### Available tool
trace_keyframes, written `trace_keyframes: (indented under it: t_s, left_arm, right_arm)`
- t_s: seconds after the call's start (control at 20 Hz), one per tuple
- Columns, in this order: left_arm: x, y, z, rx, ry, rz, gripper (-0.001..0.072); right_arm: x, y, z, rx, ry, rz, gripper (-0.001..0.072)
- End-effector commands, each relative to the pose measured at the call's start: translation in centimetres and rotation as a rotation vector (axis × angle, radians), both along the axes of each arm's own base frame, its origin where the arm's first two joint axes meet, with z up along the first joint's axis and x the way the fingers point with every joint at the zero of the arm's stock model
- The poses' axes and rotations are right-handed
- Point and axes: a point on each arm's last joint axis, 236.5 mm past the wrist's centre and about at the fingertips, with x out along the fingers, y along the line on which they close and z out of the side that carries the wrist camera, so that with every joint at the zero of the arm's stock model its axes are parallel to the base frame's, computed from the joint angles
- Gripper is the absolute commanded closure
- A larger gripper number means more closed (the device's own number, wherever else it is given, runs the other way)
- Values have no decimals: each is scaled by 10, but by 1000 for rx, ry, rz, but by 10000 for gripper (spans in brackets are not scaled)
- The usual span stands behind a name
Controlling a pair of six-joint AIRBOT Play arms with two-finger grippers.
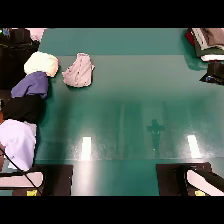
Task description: Fold the shirts.
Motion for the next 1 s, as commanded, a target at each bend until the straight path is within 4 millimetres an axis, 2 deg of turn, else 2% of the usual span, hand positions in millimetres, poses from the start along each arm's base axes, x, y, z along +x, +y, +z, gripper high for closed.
trace_keyframes:
  t_s: [0.0, 0.25, 0.3, 0.35, 0.4, 0.7, 0.85, 0.95]
  left_arm:
    - [21, 4, 21, -19, -119, 43, 685]
    - [30, 2, 30, -43, -169, 50, 684]
    - [34, 3, 27, -50, -172, 55, 607]
    - [39, 3, 15, -52, -149, 58, 319]
    - [45, 4, -5, -55, -106, 59, 147]
    - [78, -8, -158, -143, 184, 39, 143]
    - [86, -26, -217, -120, 254, -33, 143]
    - [87, -44, -244, -104, 282, -76, 143]
  right_arm:
    - [0, 0, 0, 1, 0, 1, 697]
    - [0, 2, 0, 8, 0, 4, 697]
    - [0, 2, 0, 7, 0, 3, 697]
    - [1, 2, 1, 8, -4, 2, 697]
    - [2, 2, 1, 7, -7, 1, 697]
    - [-1, 3, 0, 9, 4, 7, 697]
    - [-1, 3, 0, 9, 3, 6, 697]
    - [0, 3, 0, 9, 2, 6, 697]
